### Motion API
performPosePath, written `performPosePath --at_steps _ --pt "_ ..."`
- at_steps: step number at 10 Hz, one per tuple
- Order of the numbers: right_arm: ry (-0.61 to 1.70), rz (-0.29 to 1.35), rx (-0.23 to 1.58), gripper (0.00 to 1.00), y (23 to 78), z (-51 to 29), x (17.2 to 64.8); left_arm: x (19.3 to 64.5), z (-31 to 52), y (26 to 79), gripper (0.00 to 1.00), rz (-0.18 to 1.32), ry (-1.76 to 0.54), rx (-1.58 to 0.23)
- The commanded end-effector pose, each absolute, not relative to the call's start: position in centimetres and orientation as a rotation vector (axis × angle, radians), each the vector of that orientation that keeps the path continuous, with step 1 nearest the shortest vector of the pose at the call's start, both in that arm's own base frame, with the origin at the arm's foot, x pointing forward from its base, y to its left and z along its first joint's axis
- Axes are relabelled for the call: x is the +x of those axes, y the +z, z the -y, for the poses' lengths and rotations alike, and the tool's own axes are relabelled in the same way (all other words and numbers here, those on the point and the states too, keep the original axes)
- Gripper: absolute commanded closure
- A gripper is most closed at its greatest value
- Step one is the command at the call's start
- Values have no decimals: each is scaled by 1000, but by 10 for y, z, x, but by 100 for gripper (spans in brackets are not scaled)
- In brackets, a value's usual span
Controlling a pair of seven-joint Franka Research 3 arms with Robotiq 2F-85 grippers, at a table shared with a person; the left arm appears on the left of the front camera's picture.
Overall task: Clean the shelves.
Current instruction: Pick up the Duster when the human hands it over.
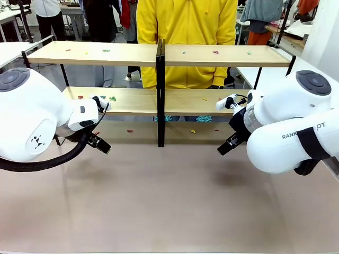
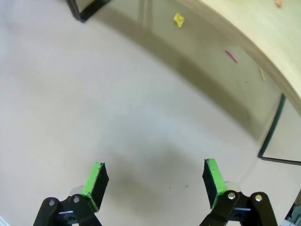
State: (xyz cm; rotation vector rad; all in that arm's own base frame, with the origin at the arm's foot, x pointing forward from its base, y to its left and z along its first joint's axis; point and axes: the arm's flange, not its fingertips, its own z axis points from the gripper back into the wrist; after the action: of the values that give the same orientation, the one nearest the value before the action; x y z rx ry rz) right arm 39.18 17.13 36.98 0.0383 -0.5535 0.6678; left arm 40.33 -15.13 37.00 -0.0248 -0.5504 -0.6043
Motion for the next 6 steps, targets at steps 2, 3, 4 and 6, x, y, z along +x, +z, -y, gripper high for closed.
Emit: performPosePath --at_steps 2,3,4,6 --pt "744 550 183 0 439 -143 358 346 115 436 0 630 -760 -176" --pt "751 641 167 0 478 -121 330 305 92 470 0 737 -820 -178" --pt "734 773 136 0 511 -101 299 265 74 492 0 861 -841 -205" --pt "776 1013 161 0 546 -80 252 215 57 500 0 1002 -863 -211"
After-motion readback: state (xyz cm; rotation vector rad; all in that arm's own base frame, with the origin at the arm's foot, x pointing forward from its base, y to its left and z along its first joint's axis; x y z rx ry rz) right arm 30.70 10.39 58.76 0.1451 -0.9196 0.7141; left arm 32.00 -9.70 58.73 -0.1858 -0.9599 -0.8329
